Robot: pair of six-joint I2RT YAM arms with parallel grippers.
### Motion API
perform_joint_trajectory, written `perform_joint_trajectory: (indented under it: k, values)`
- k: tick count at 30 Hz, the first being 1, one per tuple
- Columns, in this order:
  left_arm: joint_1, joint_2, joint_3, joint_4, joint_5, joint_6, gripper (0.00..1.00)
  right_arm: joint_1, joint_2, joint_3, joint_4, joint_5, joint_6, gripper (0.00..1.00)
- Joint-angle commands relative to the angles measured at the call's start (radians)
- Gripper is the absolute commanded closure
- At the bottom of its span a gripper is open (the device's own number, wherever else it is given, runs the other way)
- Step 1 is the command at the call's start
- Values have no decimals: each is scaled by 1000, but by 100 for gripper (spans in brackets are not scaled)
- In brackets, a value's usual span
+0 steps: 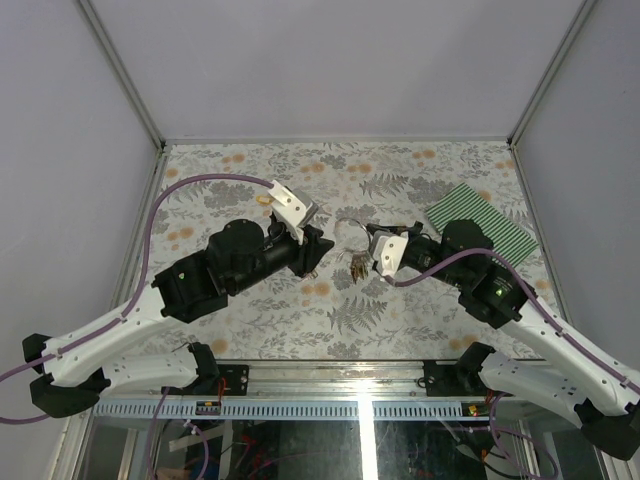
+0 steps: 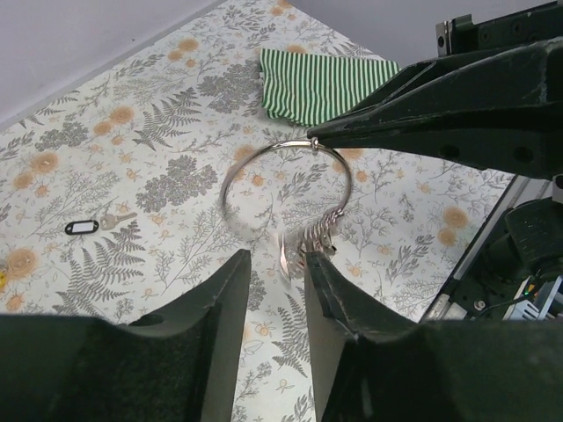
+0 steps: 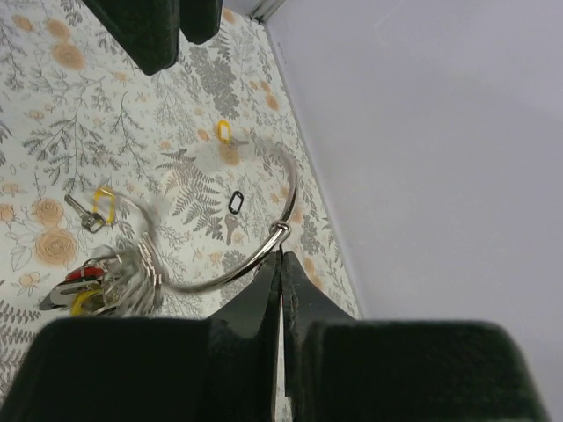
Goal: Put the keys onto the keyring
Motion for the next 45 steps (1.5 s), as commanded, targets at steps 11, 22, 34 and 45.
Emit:
perform_joint_trajectory:
  k: [11,22,34,45]
  values:
    - [5,75,34,125,95,-14,40,-3,-37,84,-55,-28,-77,100]
    - [5,24,-21,238,172,110,49,-3,-52,137,-181,-105,-14,100]
    - [5,-2,-67,353,-116,-450,33,-4,-24,121,-54,101,52,100]
    - [5,59,-160,473,-222,-951,27,-3,-20,95,13,77,75,100]
